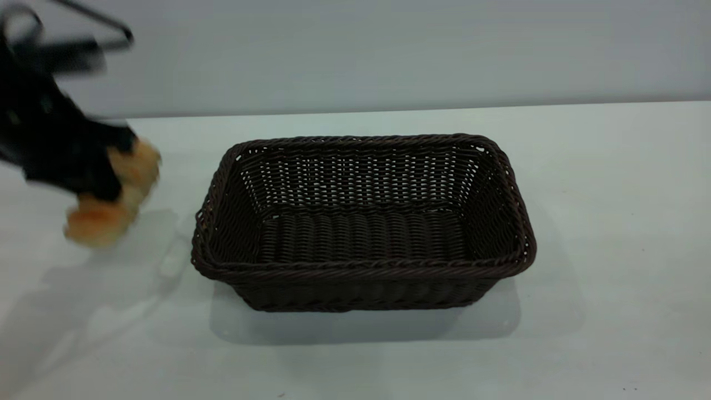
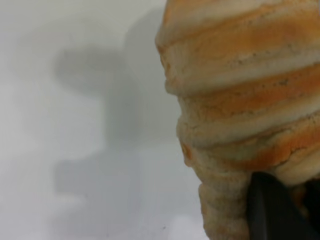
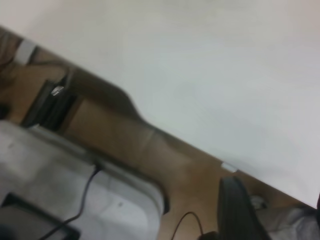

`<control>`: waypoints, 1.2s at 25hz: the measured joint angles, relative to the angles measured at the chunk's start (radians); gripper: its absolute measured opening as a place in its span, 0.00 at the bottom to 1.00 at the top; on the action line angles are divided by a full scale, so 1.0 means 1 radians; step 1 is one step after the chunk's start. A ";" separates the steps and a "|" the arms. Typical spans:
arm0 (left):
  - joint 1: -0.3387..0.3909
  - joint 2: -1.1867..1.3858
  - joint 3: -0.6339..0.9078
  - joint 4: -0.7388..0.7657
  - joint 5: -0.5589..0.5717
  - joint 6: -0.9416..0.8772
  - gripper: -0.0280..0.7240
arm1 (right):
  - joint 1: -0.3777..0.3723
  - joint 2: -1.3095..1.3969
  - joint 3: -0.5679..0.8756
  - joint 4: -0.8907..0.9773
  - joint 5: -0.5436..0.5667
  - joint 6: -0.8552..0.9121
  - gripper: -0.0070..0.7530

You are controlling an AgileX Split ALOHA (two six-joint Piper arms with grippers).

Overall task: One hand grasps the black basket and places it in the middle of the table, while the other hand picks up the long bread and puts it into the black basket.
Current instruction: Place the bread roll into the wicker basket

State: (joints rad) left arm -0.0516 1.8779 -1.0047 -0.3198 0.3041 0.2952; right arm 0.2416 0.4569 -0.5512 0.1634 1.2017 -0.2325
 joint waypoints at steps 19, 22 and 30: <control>-0.516 0.076 0.000 -0.105 -0.360 -0.003 0.13 | 0.000 -0.278 0.079 -0.043 -0.063 0.077 0.53; -0.515 0.140 0.000 -0.164 -0.394 -0.004 0.19 | 0.000 -0.279 0.079 -0.043 -0.063 0.077 0.53; -0.510 0.087 0.000 -0.191 -0.337 0.014 0.74 | 0.000 -0.397 0.079 -0.043 -0.065 0.077 0.53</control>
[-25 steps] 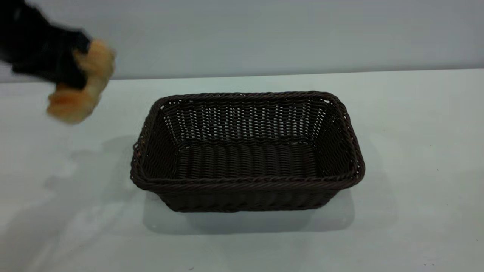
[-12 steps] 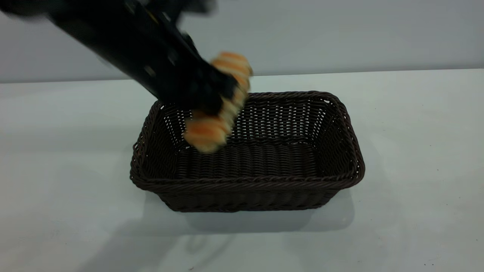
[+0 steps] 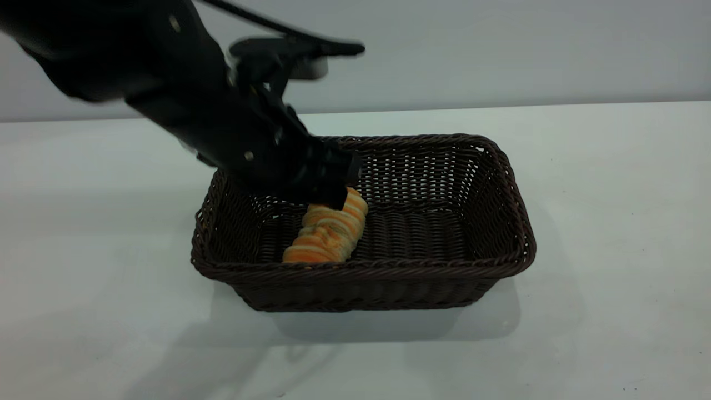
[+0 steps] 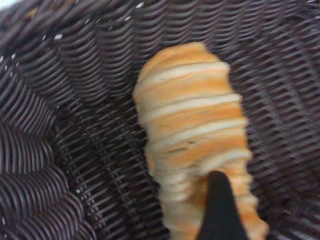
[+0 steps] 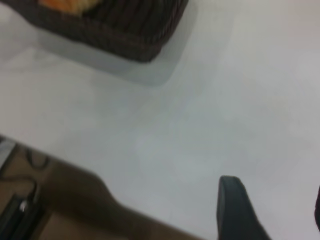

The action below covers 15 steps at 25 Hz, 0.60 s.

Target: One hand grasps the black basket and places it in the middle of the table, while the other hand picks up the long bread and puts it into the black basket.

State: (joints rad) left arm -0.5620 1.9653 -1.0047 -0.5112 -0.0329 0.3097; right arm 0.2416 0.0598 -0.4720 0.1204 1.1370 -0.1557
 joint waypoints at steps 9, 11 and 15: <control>0.053 -0.453 0.000 0.057 0.480 0.122 0.84 | 0.000 -0.076 0.000 -0.001 0.003 0.000 0.53; 0.053 -0.588 0.000 0.106 0.604 0.113 0.82 | 0.000 -0.077 0.000 -0.001 0.003 0.000 0.53; 0.053 -0.841 0.001 0.229 0.816 -0.009 0.82 | 0.000 -0.078 0.000 -0.001 0.003 0.000 0.53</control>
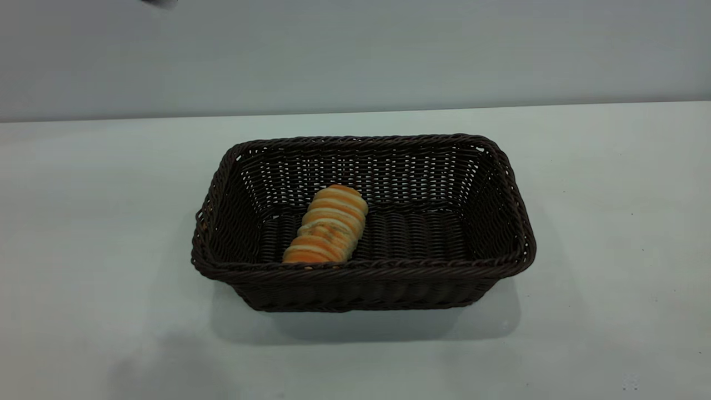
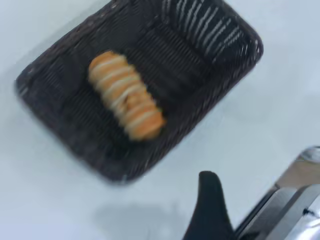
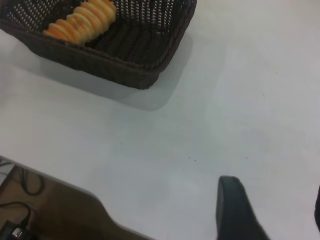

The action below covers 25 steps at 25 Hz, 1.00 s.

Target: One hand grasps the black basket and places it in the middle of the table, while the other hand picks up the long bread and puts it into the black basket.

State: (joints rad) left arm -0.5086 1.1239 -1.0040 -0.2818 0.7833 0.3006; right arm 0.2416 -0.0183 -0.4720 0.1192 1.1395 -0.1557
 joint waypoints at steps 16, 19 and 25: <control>0.000 -0.716 0.357 0.258 0.378 -0.319 0.82 | 0.000 0.000 0.000 0.000 0.000 0.000 0.53; 0.000 -0.766 0.456 0.261 0.378 -0.319 0.82 | 0.000 0.000 0.000 0.000 0.000 0.000 0.53; 0.000 -0.817 0.507 0.282 0.352 -0.319 0.82 | 0.000 0.000 0.000 0.000 0.000 0.000 0.53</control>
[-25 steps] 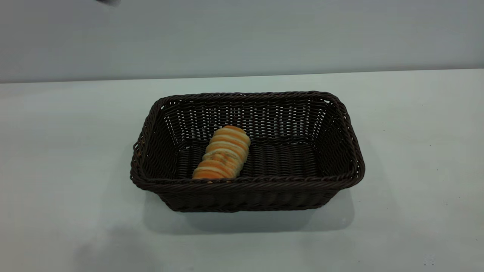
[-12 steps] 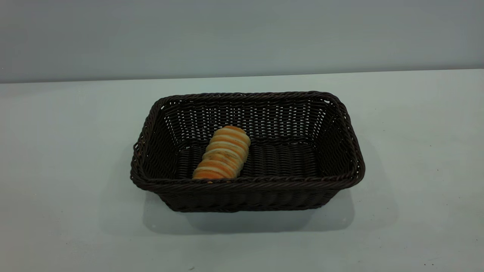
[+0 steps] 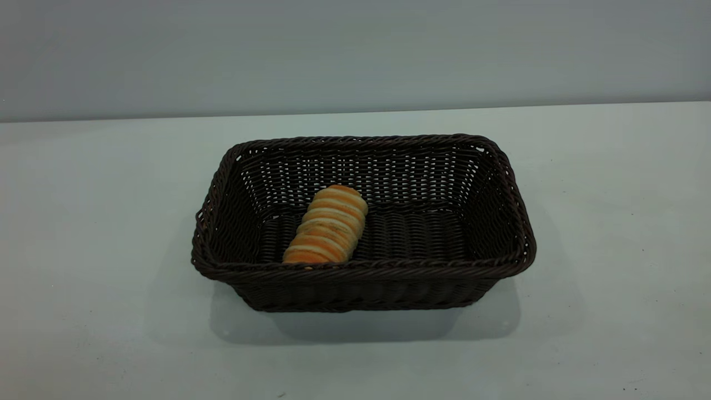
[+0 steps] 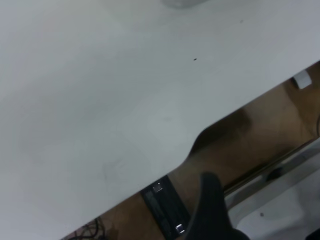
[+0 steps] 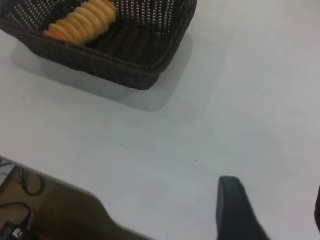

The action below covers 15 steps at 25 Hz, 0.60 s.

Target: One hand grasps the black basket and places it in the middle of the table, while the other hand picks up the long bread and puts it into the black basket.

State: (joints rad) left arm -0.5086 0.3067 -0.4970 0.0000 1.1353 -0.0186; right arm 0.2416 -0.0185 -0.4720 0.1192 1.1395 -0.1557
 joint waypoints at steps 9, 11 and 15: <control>0.000 -0.003 0.001 0.027 -0.023 0.000 0.82 | 0.000 -0.002 0.000 0.000 0.000 0.000 0.53; 0.000 -0.003 0.001 0.027 -0.020 0.000 0.82 | 0.000 -0.002 0.000 0.000 0.000 0.000 0.53; 0.000 -0.003 0.001 0.027 -0.005 0.000 0.82 | -0.057 -0.002 0.000 0.002 0.000 0.000 0.53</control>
State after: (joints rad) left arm -0.5086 0.3034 -0.4961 0.0273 1.1303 -0.0186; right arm 0.1841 -0.0204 -0.4720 0.1212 1.1395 -0.1557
